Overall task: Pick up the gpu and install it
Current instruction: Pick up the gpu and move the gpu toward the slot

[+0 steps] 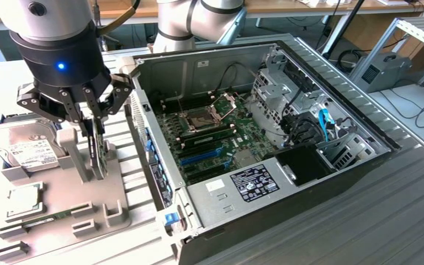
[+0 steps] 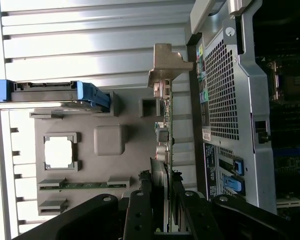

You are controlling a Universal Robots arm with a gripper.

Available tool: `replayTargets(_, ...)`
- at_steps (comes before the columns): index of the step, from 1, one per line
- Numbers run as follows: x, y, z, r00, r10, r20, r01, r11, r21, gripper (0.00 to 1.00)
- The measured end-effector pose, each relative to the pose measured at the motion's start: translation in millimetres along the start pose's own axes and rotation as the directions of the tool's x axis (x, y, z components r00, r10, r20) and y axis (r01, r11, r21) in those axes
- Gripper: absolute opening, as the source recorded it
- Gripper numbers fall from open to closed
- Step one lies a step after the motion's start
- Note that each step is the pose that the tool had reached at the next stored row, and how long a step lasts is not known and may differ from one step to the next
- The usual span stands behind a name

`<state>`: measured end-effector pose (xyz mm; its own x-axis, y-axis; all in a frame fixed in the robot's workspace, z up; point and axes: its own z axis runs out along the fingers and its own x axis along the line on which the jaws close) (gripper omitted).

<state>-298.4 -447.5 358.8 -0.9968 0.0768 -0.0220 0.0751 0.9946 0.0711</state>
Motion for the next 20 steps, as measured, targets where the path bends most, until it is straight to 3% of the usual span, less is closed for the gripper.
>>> replayTargets(20, -0.1, 0.3, -4.7, 1.0000, 0.000, 0.0000, 0.000, 1.0000, 0.0000, 0.26)
